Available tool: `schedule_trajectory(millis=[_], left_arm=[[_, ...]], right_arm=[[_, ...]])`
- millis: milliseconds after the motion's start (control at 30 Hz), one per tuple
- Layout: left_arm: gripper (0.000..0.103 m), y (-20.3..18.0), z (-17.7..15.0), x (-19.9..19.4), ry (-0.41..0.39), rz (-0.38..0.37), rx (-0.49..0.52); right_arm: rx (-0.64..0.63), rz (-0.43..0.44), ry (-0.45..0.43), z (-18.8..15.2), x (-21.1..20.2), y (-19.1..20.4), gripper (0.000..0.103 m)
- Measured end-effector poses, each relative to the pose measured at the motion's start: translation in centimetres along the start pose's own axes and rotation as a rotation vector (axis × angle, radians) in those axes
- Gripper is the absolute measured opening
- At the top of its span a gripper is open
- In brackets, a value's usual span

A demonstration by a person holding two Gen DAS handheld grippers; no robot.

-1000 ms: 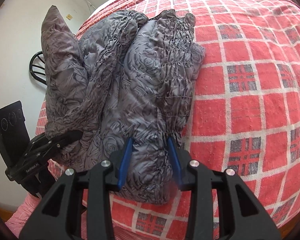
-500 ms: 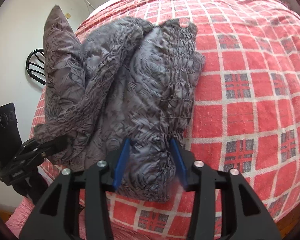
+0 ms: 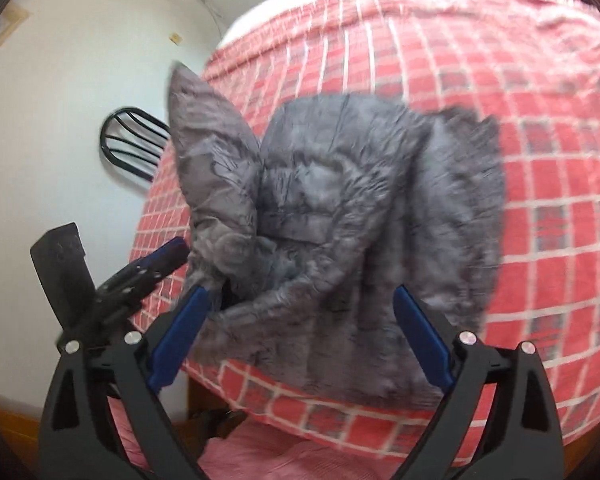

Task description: Fold large clothes

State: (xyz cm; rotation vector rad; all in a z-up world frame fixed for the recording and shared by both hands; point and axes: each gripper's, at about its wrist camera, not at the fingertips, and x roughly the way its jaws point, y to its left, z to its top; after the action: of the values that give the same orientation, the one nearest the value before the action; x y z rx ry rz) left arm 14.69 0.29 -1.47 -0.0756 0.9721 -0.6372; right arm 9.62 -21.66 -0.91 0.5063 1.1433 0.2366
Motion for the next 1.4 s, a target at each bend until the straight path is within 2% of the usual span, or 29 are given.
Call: schedule_trajectory(millis=[100,167,333,400,467,500,567,633,667,733,800,867,967,1100,1233,1400], left_arm=[[0.041,-0.5,0.0,1.0,0.006,0.012,0.039],[0.041,-1.6,-0.3,1.7,0.003,0.031,0.076],[0.04,-3.6,-0.5,3.5,0.002,0.058,0.135],[0.04,-4.0,-0.6,3.7,0.0,0.057,0.141],[0.04,-4.1,-0.8,3.6,-0.003,0.063,0.148],[0.04,-4.0,-0.8,3.5,0.002,0.056,0.148],[0.04,-3.5,-0.7,2.8,0.019,0.018,0.128],[0.041,-2.9,-0.5,1.5,0.011,-0.025,0.097],[0.042,-2.6,-0.3,0.4,-0.021,-0.026,0.088],[0.042,-2.4,0.2,-1.6,-0.092,0.004,0.084],[0.042,-2.6,0.8,-3.0,-0.143,-0.004,0.08],[0.042,-3.6,1.1,-3.3,-0.149,-0.022,0.095],[0.042,-6.1,1.0,-1.6,-0.111,-0.043,0.151],[0.042,-8.7,-0.1,1.3,-0.046,-0.055,0.202],[0.042,-9.7,-0.9,2.9,-0.025,-0.037,0.241],[0.042,-9.9,-1.3,4.8,0.026,-0.073,0.234]], right_arm=[[0.026,0.051,0.063,1.0,2.1,0.6,0.093],[0.014,0.064,0.067,1.3,2.4,1.6,0.094],[-0.034,-0.031,0.055,2.1,3.1,3.0,0.094],[-0.042,-0.072,0.051,2.1,3.7,3.3,0.091],[-0.059,-0.152,0.056,2.0,4.6,3.3,0.049],[-0.051,-0.139,0.052,1.8,5.0,2.9,0.045],[-0.056,-0.093,0.047,1.8,5.3,2.1,0.031],[-0.077,-0.082,0.036,1.8,4.7,2.2,0.025],[-0.11,-0.073,0.017,1.7,3.9,2.9,0.023],[-0.17,-0.063,-0.029,1.4,1.4,4.0,0.021],[-0.223,-0.072,-0.09,0.8,-1.0,4.7,0.021],[-0.215,-0.068,-0.125,-0.1,-2.8,4.0,0.021],[-0.152,-0.047,-0.138,-1.4,-4.1,1.2,0.021],[-0.067,0.0,-0.116,-2.9,-2.9,-3.4,0.022],[-0.023,0.056,-0.103,-4.0,-1.5,-6.6,0.024],[0.005,0.109,-0.118,-5.2,0.3,-9.3,0.026]])
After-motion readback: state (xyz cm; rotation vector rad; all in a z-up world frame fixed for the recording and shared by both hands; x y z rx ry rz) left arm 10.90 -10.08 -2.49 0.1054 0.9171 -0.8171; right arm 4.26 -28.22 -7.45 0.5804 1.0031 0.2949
